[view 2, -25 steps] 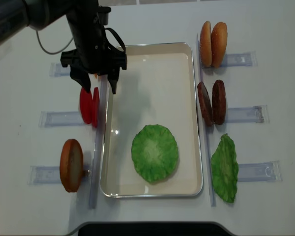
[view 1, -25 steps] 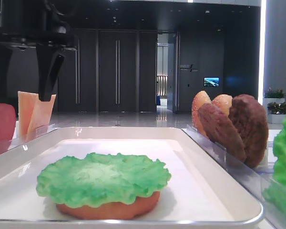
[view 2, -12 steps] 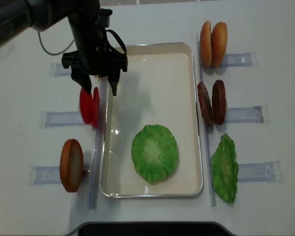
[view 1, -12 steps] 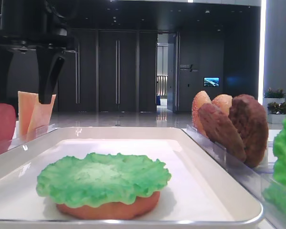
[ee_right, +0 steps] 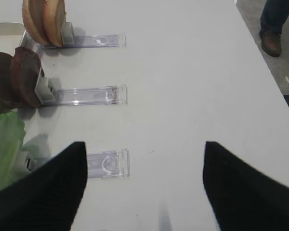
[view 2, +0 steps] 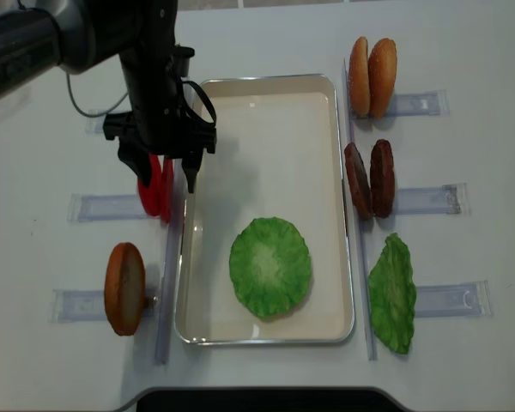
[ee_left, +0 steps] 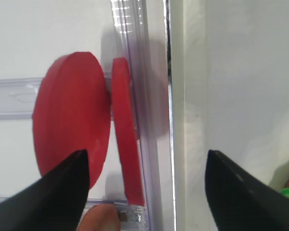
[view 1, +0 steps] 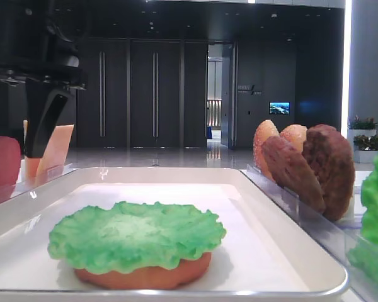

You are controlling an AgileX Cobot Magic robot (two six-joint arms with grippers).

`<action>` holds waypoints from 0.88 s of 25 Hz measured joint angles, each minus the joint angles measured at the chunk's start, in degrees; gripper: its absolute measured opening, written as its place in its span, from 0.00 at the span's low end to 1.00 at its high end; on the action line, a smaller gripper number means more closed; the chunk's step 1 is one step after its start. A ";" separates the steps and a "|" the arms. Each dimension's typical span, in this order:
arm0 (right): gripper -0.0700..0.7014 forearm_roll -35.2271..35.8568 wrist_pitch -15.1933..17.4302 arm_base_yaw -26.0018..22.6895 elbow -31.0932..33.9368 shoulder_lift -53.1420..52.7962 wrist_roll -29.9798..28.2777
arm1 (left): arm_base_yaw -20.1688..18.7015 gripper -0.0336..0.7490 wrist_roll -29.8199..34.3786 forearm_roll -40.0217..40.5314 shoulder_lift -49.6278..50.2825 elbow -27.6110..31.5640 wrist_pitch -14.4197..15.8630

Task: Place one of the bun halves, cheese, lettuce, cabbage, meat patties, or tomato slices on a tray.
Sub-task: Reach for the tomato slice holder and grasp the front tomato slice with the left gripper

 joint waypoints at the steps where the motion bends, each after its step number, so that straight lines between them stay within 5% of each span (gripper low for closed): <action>1: 0.72 0.00 0.00 0.00 0.00 0.00 0.00 | 0.00 0.77 0.02 0.00 0.00 0.00 0.00; 8: 0.72 0.00 0.00 0.00 0.00 0.00 0.00 | 0.00 0.75 0.06 0.27 0.00 0.00 0.00; 22: 0.72 0.00 0.00 0.00 0.00 0.00 0.00 | 0.00 0.56 0.12 -0.49 0.75 0.00 0.00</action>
